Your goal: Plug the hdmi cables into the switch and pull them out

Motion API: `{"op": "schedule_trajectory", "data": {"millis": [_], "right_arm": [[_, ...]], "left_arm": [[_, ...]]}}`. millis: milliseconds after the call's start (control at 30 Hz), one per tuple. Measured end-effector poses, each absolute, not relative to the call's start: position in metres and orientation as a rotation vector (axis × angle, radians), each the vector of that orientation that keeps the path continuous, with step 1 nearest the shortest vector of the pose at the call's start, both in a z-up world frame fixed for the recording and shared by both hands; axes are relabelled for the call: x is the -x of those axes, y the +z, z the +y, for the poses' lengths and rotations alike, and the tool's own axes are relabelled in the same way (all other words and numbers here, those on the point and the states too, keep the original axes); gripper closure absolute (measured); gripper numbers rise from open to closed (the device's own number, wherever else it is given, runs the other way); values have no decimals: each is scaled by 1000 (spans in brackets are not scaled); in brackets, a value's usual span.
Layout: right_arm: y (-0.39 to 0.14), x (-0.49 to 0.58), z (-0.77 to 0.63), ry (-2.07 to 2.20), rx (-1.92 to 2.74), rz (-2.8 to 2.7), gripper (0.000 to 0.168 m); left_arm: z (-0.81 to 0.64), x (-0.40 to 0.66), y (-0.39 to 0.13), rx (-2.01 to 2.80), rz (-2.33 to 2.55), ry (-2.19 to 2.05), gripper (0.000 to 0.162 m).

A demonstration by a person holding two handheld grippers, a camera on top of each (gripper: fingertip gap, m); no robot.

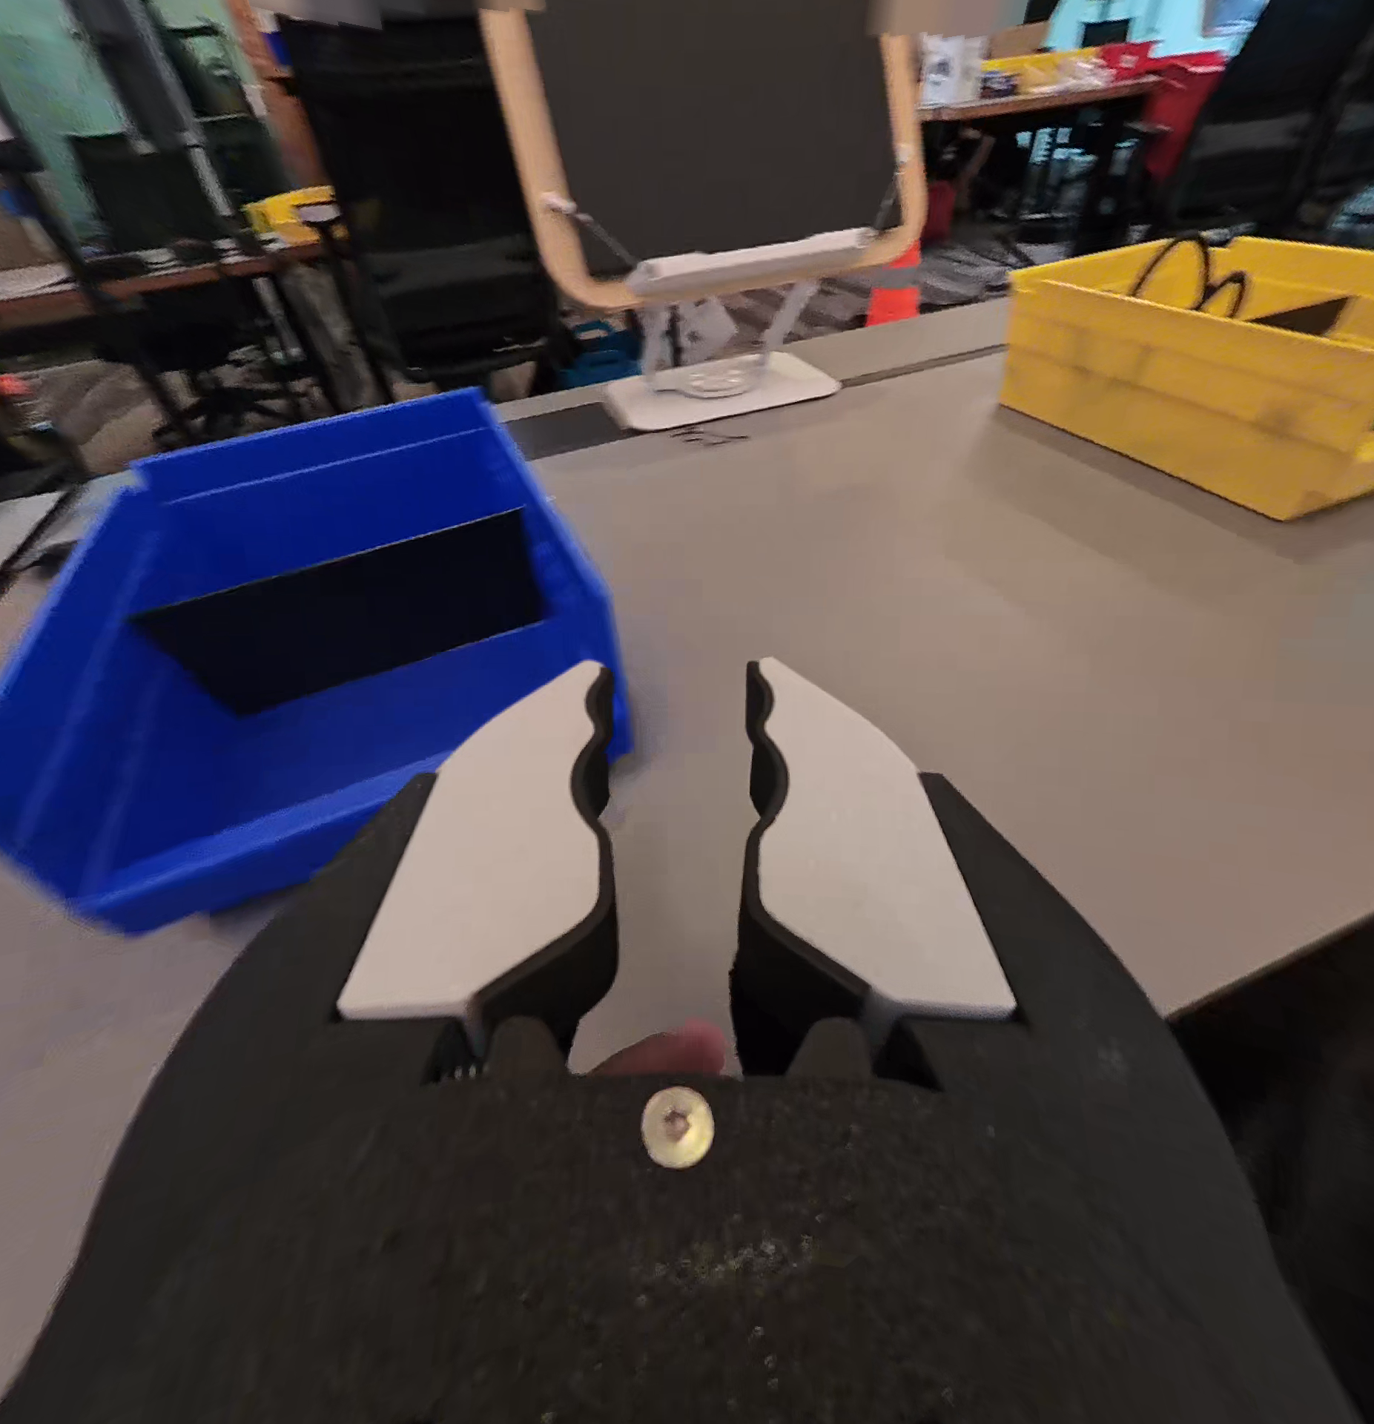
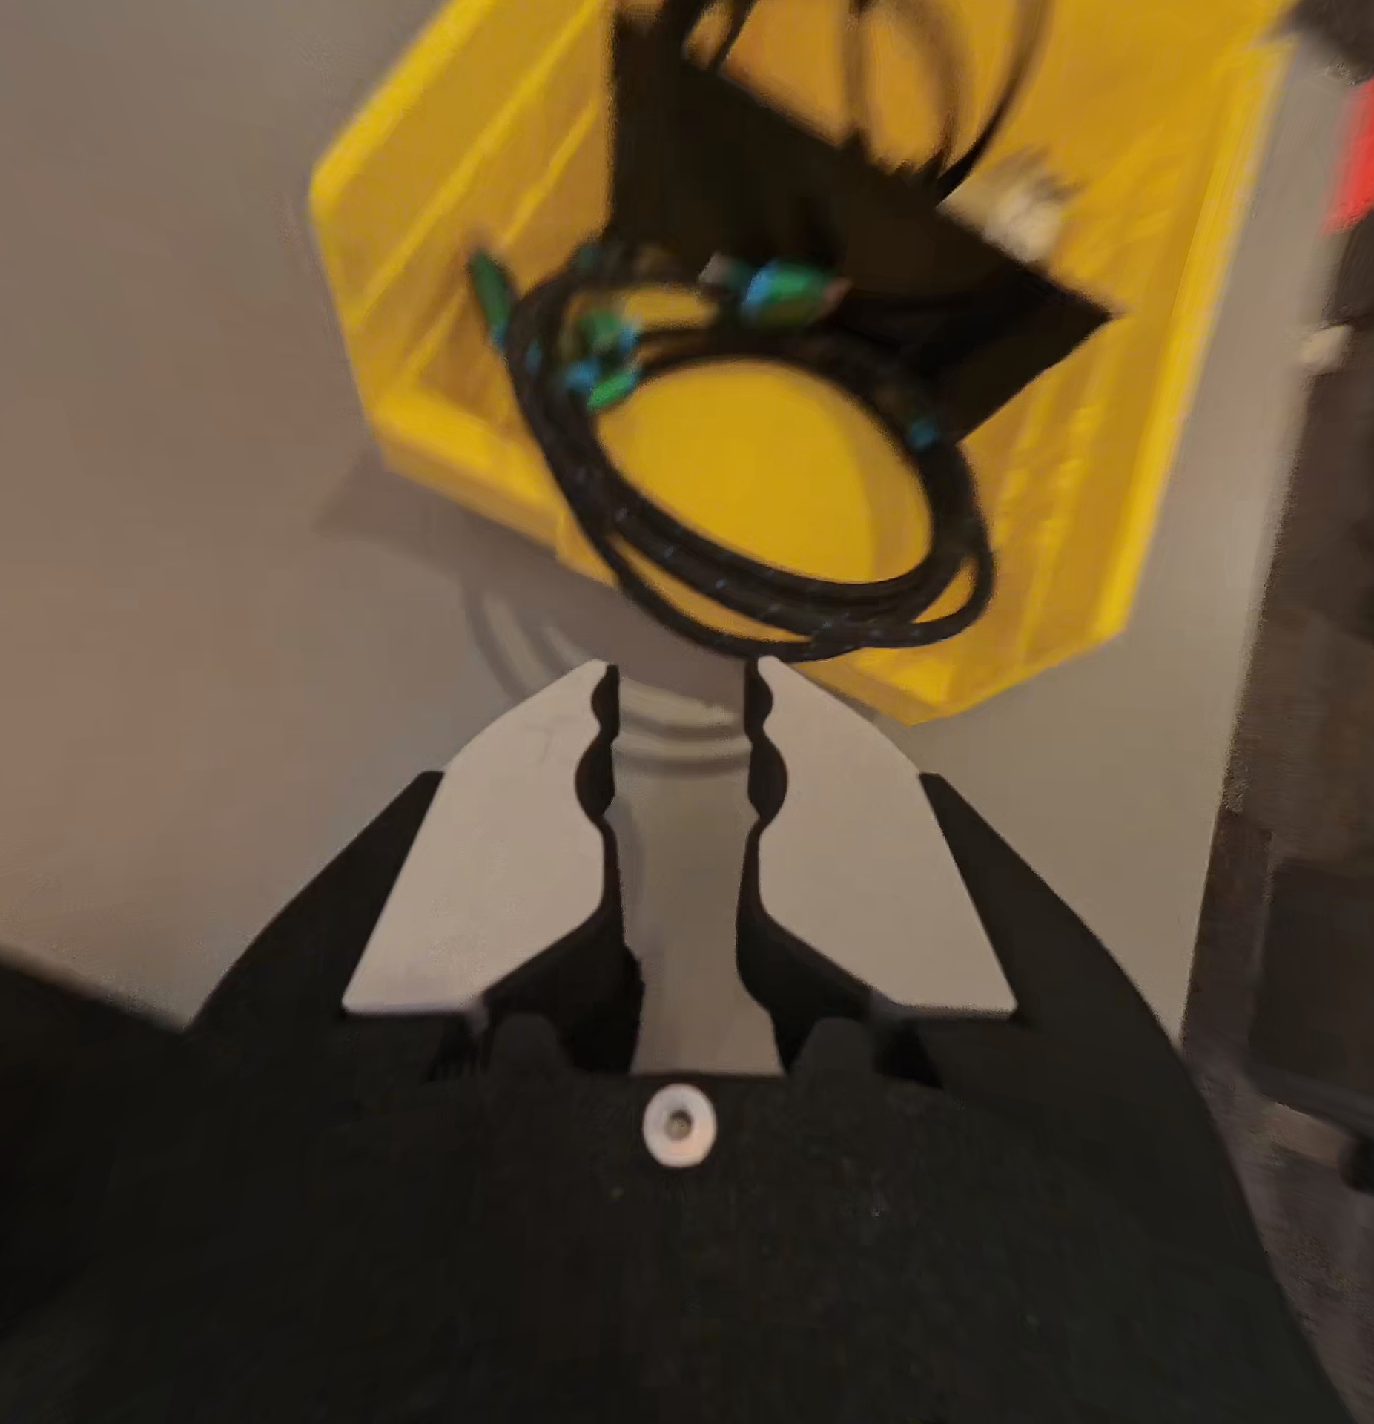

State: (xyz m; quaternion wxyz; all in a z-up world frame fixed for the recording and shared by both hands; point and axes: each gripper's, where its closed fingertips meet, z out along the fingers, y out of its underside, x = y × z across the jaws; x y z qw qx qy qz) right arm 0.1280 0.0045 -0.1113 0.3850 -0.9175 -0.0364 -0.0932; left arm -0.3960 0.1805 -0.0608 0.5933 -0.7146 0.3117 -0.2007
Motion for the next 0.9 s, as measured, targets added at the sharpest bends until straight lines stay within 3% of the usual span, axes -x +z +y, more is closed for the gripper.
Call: {"op": "schedule_trajectory", "data": {"millis": [100, 233, 333, 900], "right_arm": [[-93, -120, -4, -183, 1968, 197, 134], [-81, -131, -32, -271, 1813, 307, 126], [-54, -131, -41, -235, 1638, 363, 131], [-68, -130, -24, -233, 1708, 334, 127]], "left_arm": [[187, 428, -68, 1711, 622, -458, 127], [193, 445, -66, 1750, 468, -596, 127], [200, 453, -69, 1762, 442, -540, 127], [206, 424, -77, 1744, 631, -406, 125]]}}
